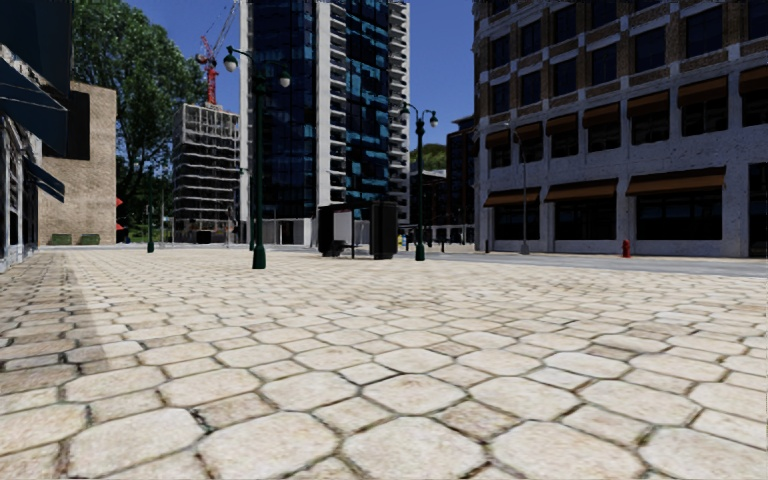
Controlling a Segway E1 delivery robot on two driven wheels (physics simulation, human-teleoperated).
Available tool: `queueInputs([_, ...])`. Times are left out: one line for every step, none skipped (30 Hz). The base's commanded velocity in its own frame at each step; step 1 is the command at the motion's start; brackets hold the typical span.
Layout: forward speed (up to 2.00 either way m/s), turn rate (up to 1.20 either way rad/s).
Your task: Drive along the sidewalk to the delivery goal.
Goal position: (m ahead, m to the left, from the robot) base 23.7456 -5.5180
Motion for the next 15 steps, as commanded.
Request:
queueInputs([2.00, 0.60])
queueInputs([2.00, 0.60])
queueInputs([2.00, 0.60])
queueInputs([2.00, 0.60])
queueInputs([2.00, 0.60])
queueInputs([2.00, 0.60])
queueInputs([2.00, 0.60])
queueInputs([2.00, 0.60])
queueInputs([2.00, 0.60])
queueInputs([2.00, 0.60])
queueInputs([2.00, 0.60])
queueInputs([2.00, 0.60])
queueInputs([2.00, 0.60])
queueInputs([2.00, 0.60])
queueInputs([2.00, 0.60])
